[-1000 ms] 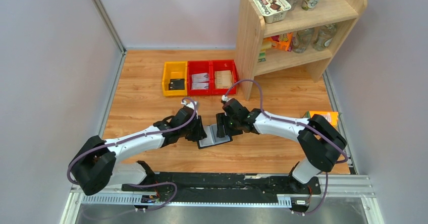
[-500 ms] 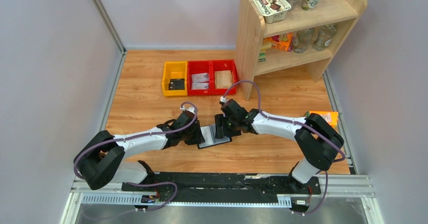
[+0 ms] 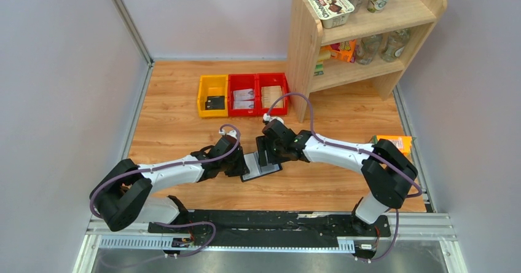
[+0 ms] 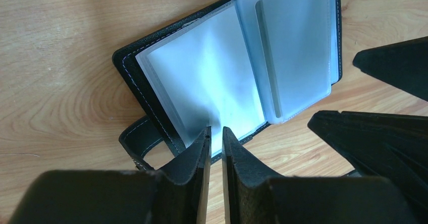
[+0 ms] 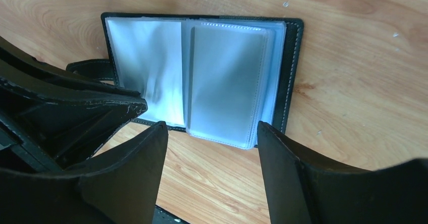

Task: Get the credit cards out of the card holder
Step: Remove the credit card from the card holder.

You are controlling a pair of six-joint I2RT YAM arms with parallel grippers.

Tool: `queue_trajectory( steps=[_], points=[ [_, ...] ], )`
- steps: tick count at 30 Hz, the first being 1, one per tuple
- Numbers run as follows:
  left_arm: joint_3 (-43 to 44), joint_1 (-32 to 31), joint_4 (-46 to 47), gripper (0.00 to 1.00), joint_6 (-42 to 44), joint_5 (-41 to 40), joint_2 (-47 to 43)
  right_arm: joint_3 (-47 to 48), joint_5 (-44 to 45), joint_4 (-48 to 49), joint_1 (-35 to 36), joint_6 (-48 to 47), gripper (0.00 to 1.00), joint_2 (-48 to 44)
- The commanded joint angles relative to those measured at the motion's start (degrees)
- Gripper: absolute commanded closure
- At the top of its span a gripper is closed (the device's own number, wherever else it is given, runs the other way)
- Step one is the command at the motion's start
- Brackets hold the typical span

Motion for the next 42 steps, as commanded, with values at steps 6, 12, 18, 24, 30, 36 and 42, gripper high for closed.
queue_trajectory(
  steps=[6,12,18,24,30,36,42],
  points=[
    [-1.53,-0.44,-1.07,0.79,-0.21,-0.22,0.28,3.23,5.38,-0.09,1.17,-0.99,0.31,1.77],
    [-1.62,-0.45,-0.99,0.79,-0.13,-0.05,0.45,2.8,4.06,1.75,1.25,-0.56,0.32,3.79],
    [-1.53,-0.45,-0.9,0.8,-0.13,0.3,0.71,2.71,2.56,2.81,1.78,-0.91,0.34,3.62],
    [-1.35,-0.45,-0.46,0.8,-0.13,0.57,1.15,2.8,3.44,2.37,1.87,-1.17,0.34,3.09],
    [-1.35,-0.45,-0.55,0.8,-0.21,0.83,1.16,2.71,2.22,2.99,1.87,-1.17,0.46,3.53],
    [-1.44,-0.36,-0.28,0.8,-0.3,1.01,1.33,2.97,0.19,3.69,2.13,-1.7,0.55,1.95],
    [-1.44,-0.45,0.07,0.8,-0.39,1.27,1.59,3.59,-1.83,3.69,2.13,-1.7,0.54,2.39]
  ],
)
